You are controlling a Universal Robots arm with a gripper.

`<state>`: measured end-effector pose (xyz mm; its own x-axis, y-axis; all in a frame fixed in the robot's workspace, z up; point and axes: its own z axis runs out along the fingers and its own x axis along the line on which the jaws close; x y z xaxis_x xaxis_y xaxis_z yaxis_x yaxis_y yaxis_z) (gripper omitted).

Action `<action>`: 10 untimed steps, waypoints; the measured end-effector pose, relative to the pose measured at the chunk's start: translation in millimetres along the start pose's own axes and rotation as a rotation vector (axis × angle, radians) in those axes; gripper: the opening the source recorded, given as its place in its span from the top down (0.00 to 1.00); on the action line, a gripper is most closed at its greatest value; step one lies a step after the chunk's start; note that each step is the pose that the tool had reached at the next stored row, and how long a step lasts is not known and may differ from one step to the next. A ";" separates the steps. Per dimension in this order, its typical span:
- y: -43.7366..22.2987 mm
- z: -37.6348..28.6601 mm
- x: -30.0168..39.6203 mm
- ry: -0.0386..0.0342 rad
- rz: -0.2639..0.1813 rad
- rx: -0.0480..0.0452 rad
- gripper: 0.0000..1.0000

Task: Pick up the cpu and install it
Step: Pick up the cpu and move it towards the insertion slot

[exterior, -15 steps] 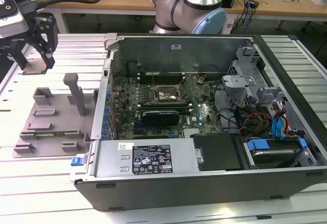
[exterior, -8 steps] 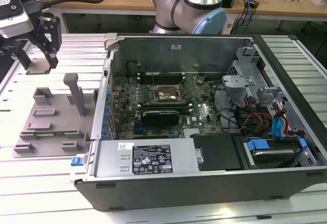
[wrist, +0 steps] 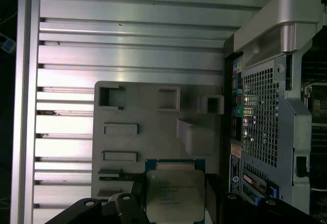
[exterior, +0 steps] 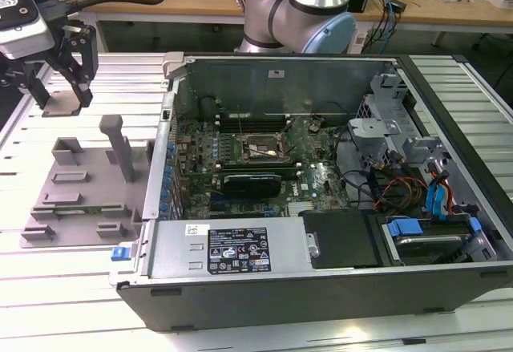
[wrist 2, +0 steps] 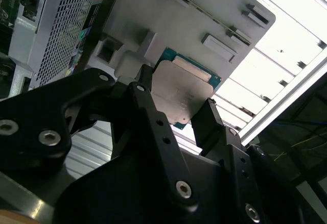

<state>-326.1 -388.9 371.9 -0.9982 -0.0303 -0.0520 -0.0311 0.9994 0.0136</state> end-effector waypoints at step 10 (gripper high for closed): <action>-0.1 -1.5 -2.8 0.0000 0.000 -0.0001 0.45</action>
<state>-323.4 -388.9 373.5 -0.9982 -0.0304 -0.0520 -0.0311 0.9994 0.0137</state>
